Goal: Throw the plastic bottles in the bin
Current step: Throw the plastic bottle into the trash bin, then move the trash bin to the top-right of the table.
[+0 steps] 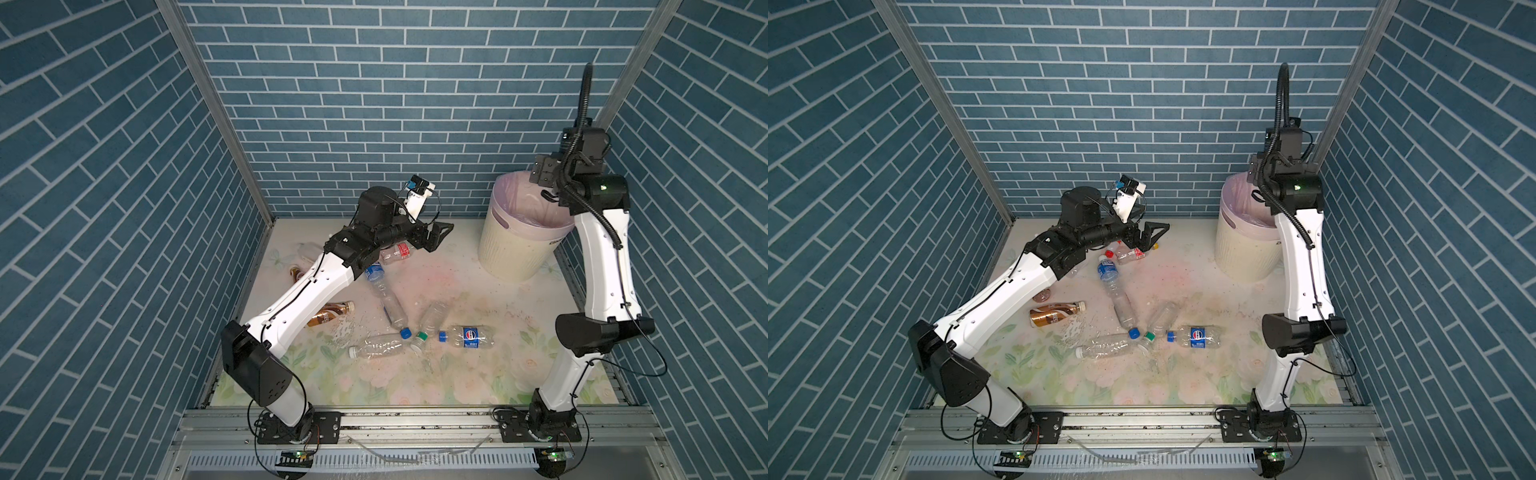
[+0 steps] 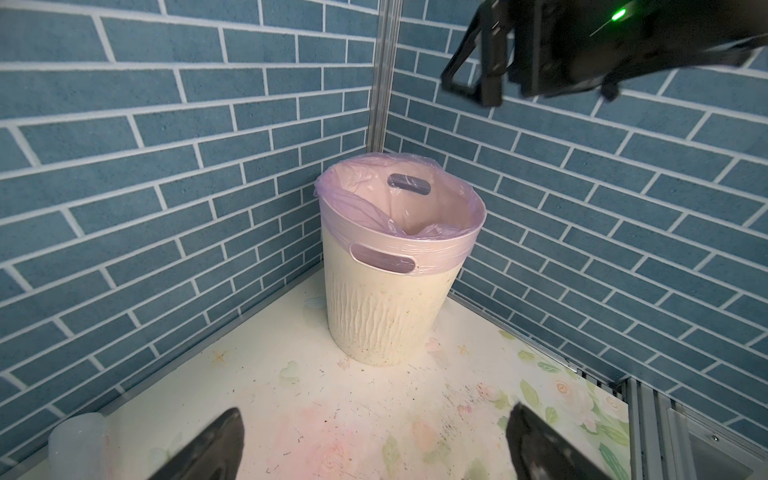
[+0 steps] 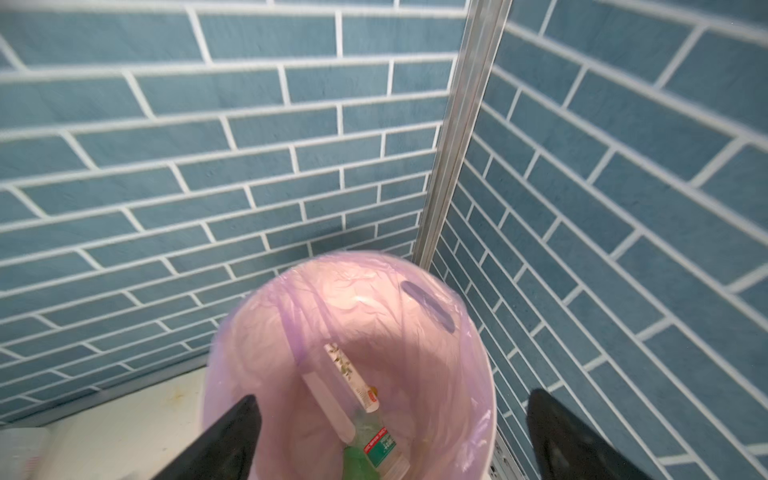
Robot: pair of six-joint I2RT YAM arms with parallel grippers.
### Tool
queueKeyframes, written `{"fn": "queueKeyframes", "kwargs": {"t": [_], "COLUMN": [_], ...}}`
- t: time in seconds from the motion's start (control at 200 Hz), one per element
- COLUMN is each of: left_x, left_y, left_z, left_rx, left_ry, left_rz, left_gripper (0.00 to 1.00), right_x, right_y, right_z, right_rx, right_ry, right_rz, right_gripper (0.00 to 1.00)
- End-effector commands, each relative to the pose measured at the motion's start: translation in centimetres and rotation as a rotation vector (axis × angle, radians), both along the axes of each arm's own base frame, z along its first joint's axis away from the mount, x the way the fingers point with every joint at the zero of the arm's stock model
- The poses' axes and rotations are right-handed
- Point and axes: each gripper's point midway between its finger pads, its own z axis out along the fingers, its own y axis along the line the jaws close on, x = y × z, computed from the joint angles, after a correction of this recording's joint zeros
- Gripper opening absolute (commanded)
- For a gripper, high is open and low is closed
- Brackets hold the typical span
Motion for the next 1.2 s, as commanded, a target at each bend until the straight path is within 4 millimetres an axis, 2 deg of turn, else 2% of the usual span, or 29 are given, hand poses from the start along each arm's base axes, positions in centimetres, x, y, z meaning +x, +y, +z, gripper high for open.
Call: {"fn": "queueKeyframes", "kwargs": {"t": [0.0,0.08,0.145,0.385,0.49,0.6,0.665,0.695,0.745,0.82,0.985,1.095,1.195], "left_x": [0.3,0.7,1.0,1.1,1.4,1.7,1.8,1.8,1.8,1.7,1.9,1.9,2.0], "left_y": [-0.4,-0.2,0.1,0.9,1.8,2.9,3.3,3.4,3.5,3.5,3.5,3.4,3.6], "left_z": [-1.5,-2.2,-2.6,-4.2,-5.3,-6.2,-6.6,-6.7,-7.0,-7.3,-7.4,-7.5,-7.5], "left_rx": [0.014,0.030,0.044,0.084,0.123,0.167,0.180,0.182,0.189,0.193,0.192,0.197,0.201], "left_ry": [0.042,0.061,0.075,0.127,0.153,0.175,0.185,0.192,0.202,0.211,0.217,0.221,0.223], "left_rz": [0.000,0.026,0.053,0.097,0.142,0.199,0.213,0.216,0.218,0.217,0.218,0.219,0.224], "left_gripper": [0.99,0.99,0.99,0.99,0.99,0.99,0.99,0.99,0.99,0.99,0.99,0.99,0.99], "right_x": [-1.4,-1.4,-1.0,3.1,5.0,6.5,7.2,7.9,8.4,8.8,9.2,9.3,9.4], "right_y": [0.8,1.7,2.7,8.4,10.3,11.3,11.5,11.7,11.7,11.7,12.2,13.5,15.6], "right_z": [2.5,1.8,0.3,-10.5,-13.9,-16.4,-16.8,-18.3,-18.8,-19.4,-20.2,-20.0,-19.5], "right_rx": [0.052,0.059,0.066,0.087,0.091,0.092,0.081,0.070,0.050,0.030,0.037,0.050,0.055], "right_ry": [-0.074,-0.051,-0.010,0.292,0.369,0.431,0.438,0.462,0.469,0.478,0.488,0.474,0.444], "right_rz": [0.050,0.085,0.119,0.260,0.302,0.325,0.333,0.333,0.332,0.336,0.361,0.399,0.455], "right_gripper": [0.99,0.99,0.99,0.96,0.84,0.68,0.59,0.58,0.56,0.47,0.17,0.02,0.00]}}
